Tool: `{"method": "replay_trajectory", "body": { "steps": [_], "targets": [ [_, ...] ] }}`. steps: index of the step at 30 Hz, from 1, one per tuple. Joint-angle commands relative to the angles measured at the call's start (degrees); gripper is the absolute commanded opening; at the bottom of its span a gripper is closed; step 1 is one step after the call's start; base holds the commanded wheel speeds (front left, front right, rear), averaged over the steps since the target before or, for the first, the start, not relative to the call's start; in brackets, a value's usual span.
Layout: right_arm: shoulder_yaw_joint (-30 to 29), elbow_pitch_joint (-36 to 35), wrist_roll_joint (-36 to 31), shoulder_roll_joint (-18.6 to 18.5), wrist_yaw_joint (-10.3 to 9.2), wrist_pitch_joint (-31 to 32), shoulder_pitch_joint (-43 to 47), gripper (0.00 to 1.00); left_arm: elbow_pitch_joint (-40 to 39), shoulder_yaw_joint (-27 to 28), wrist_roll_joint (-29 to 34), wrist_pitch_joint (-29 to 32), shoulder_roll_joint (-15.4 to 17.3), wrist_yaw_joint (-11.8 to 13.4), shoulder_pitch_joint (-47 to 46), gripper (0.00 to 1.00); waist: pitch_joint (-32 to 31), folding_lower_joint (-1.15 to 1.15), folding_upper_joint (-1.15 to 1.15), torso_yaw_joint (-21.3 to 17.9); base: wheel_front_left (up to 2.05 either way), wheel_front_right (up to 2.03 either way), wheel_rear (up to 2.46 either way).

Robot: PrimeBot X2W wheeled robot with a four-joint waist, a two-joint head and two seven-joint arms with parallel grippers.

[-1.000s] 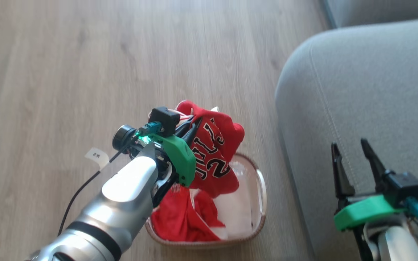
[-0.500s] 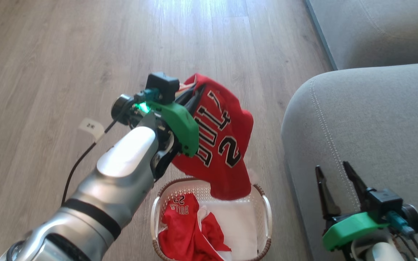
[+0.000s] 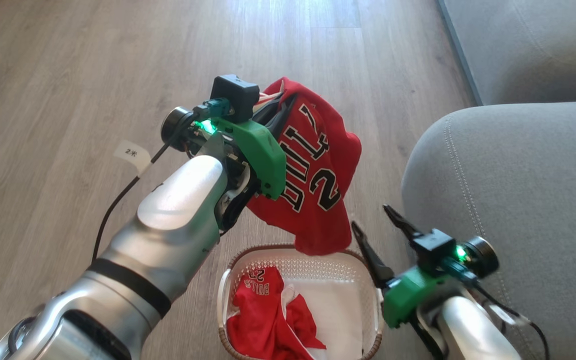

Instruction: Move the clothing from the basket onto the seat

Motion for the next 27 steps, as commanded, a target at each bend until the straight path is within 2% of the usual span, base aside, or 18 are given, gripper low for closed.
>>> {"method": "replay_trajectory", "body": {
  "steps": [1,10,17,27],
  "targets": [
    [2.66,0.28,-0.25,0.04,-0.02,-0.37,-4.75,1.00,-2.15,1.47,-0.75,-0.28,1.01,0.37,-4.64,0.00,-0.10,0.01,0.00,0.53,0.00,0.00,0.00],
    [9.00,10.24,0.35,-0.45,-0.02,-0.37,-15.52,1.00,-3.55,-0.23,-1.56,-0.84,0.63,0.88,-4.97,0.00,0.17,0.01,0.00,1.75,0.00,0.00,0.00],
    [15.35,17.77,3.64,-1.18,-0.02,-0.37,-22.22,1.00,-5.07,-1.76,-2.12,-1.44,0.56,1.13,-5.29,0.00,0.51,0.01,0.00,2.19,0.00,0.00,0.00],
    [21.92,21.82,7.90,-1.01,-0.02,-0.37,-28.00,1.00,-7.72,-3.52,-3.38,-2.05,0.54,2.19,-5.78,0.00,0.87,0.01,0.00,2.41,0.00,0.00,0.00]
  ]
}}
